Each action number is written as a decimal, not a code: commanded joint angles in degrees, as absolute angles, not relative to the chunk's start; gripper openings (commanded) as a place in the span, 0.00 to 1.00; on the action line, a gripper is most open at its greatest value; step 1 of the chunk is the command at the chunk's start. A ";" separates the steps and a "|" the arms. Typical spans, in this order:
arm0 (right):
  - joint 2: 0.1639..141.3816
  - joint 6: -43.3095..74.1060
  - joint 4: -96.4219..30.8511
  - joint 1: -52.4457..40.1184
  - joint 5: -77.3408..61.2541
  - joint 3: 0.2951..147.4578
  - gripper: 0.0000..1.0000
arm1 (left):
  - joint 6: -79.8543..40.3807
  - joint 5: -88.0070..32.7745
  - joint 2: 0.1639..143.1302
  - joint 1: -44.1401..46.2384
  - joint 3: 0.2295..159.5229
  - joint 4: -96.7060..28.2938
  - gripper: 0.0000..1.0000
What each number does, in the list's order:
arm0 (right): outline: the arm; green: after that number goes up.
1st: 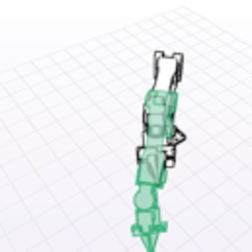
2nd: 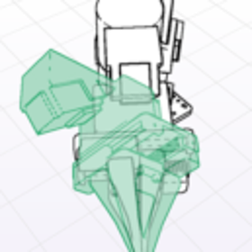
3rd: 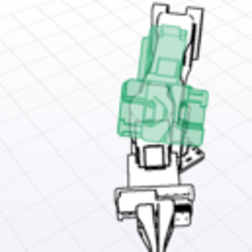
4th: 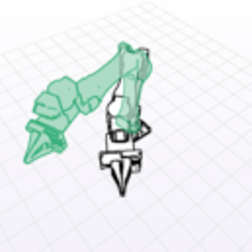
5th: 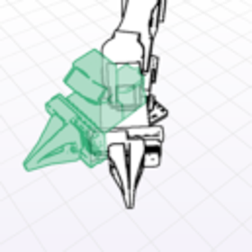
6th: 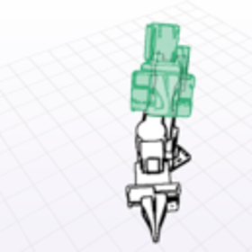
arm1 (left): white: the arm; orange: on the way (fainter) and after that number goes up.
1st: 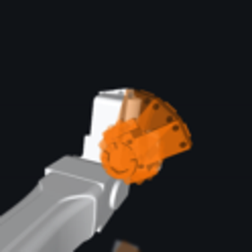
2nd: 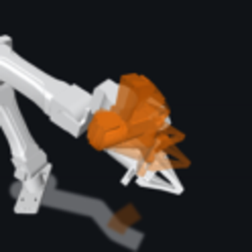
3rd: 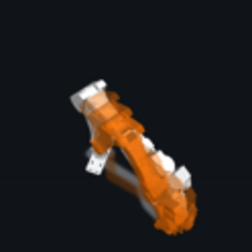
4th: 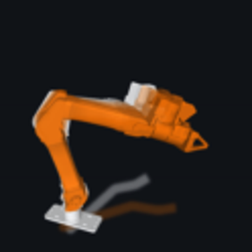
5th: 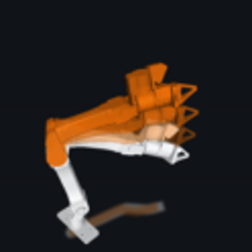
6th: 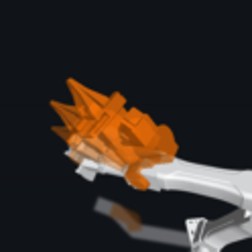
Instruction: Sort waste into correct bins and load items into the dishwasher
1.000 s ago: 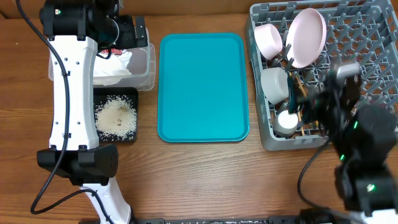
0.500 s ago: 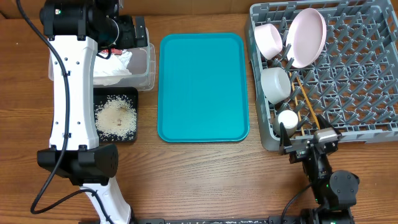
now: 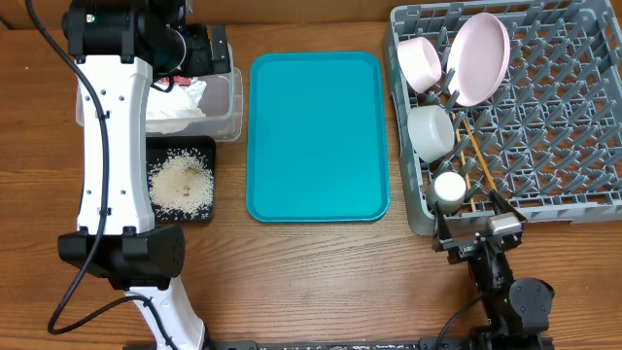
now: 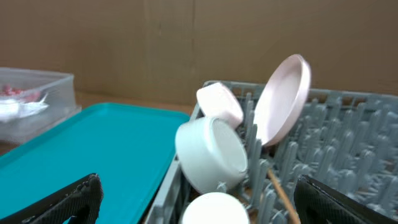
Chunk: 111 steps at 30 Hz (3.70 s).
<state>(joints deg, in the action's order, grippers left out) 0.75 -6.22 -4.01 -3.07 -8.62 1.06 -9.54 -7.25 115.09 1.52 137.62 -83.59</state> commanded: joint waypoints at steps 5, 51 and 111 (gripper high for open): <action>0.12 -5.58 -3.57 -2.92 -10.76 0.45 1.00 | -10.33 -7.05 115.72 2.07 138.10 -83.57 1.00; 0.16 -5.58 -3.57 -2.92 -10.76 0.45 1.00 | -1.67 -4.54 91.88 1.93 116.03 -53.95 1.00; 0.16 -5.61 -3.57 -2.92 -10.76 0.45 1.00 | -1.67 -4.25 0.16 1.89 3.84 3.88 1.00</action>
